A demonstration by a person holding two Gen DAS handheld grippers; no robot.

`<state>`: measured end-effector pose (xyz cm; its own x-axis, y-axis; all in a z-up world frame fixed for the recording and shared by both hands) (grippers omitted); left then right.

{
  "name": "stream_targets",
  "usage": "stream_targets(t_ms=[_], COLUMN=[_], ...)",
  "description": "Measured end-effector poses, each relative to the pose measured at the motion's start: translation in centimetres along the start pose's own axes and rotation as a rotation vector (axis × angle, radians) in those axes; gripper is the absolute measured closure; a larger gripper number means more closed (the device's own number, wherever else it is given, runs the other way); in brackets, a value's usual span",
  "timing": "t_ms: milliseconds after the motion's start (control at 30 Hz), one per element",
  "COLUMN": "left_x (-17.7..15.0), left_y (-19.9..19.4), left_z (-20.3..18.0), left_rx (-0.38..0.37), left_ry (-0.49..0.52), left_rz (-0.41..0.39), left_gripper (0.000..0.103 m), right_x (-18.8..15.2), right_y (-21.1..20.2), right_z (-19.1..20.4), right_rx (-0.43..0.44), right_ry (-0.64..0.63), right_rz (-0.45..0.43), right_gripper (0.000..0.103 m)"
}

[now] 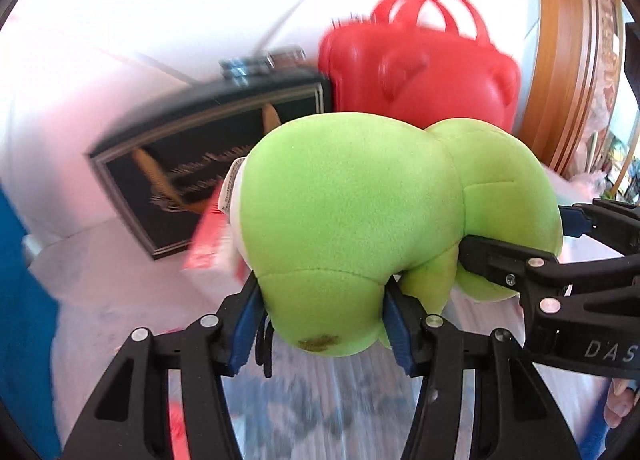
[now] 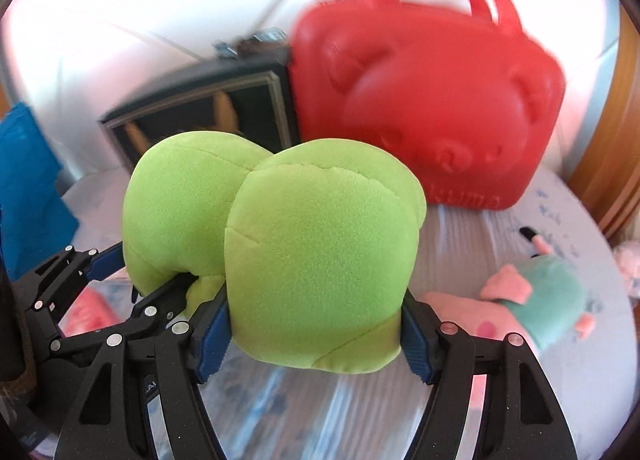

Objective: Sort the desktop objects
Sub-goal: 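Carry the green frog into the blue bin and open both grippers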

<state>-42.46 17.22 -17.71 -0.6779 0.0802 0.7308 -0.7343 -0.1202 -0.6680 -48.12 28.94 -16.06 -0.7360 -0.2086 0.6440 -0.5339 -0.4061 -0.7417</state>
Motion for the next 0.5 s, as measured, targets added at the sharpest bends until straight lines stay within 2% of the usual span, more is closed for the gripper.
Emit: stream_targets(t_ms=[33,100,200,300,367,500], left_x=[-0.1,1.2,2.5,2.5,2.3,1.4], left_y=[-1.3,-2.0,-5.4,-9.3,-10.8,-16.5], left_z=[0.8,4.6,5.9,7.6,10.3,14.4], left_rx=[0.007,0.029,0.063,0.099,0.129,0.211], left_ry=[-0.004,-0.008,-0.028,-0.056,-0.076,-0.117], left_rz=[-0.012,-0.042,-0.083,-0.125,-0.155,-0.205], left_gripper=[0.049,0.049,0.049,0.049,0.049,0.049], right_x=[1.3,1.4,0.8,0.5,0.3,0.4], right_y=[-0.1,-2.1,-6.1,-9.6,-12.3,-16.6], right_z=[1.3,2.6,5.3,8.2,10.9,17.2], right_rx=[0.005,0.019,0.047,0.076,0.097,0.156], right_ry=[-0.011,-0.031,-0.067,-0.111,-0.149,-0.216], right_rz=[-0.011,-0.031,-0.065,-0.103,-0.134,-0.185], right_gripper=[0.032,0.032,0.032,0.032,0.032,0.032])
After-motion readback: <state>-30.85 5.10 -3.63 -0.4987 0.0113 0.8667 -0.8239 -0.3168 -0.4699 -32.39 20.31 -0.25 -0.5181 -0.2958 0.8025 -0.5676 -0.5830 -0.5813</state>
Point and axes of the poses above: each gripper's, at about its wrist camera, not at the fingertips, and y roughly the way its jaws point, z to its left, x to its top, the point moved 4 cm from there along y, roughly the way its jaws point, and after that the axes turned 8 degrees about x, right-handed, at the moved point
